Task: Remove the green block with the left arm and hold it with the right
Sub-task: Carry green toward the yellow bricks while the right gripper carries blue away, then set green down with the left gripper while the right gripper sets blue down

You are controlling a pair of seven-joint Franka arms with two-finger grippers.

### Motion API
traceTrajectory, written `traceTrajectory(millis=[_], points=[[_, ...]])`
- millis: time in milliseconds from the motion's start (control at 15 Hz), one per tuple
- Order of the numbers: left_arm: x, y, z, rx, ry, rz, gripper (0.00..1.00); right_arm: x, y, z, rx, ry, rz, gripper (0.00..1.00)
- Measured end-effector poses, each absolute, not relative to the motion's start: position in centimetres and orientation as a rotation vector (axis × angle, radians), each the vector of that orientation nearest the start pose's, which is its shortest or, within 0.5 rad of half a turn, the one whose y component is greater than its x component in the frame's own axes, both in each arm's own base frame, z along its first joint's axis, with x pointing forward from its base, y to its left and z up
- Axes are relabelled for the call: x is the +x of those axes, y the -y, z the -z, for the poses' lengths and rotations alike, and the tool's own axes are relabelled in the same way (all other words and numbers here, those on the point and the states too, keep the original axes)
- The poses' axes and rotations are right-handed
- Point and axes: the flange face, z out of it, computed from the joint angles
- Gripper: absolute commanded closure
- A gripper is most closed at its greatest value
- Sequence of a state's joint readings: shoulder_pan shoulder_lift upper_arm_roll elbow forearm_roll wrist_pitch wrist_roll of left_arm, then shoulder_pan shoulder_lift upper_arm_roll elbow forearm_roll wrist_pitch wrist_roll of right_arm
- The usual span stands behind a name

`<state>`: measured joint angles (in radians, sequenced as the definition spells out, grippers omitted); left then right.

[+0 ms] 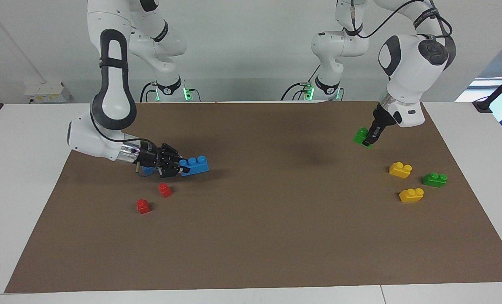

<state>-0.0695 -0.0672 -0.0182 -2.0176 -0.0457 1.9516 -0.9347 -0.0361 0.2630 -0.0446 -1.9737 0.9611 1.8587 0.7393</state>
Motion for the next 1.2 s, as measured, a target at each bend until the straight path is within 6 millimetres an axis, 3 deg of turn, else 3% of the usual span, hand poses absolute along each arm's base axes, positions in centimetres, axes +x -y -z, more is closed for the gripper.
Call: traceTrajectory(millis=[133,332,598,930,1196], points=[[53.6,3.1,-46.7,-2.908,1.303,-0.003,1.0,57.6,0.0,-32.9,-1.888,-1.389,-0.746,1.0],[54.4,1.0,-45.0,-2.921,1.301,0.045,1.0,56.8,1.0,-30.7,-1.912,-1.345,-0.748,1.0],[56.0,0.6,-41.8,-2.927,1.309,0.083,1.0,56.4,2.4,-27.8,-1.92,-1.318,-0.757,1.0],[57.3,-0.1,-37.1,-2.91,1.326,0.054,1.0,56.2,2.4,-26.5,-1.932,-1.309,-0.772,1.0],[57.9,-0.7,-34.5,-2.898,1.341,0.038,1.0,56.1,2.5,-25.4,-1.938,-1.301,-0.78,1.0]])
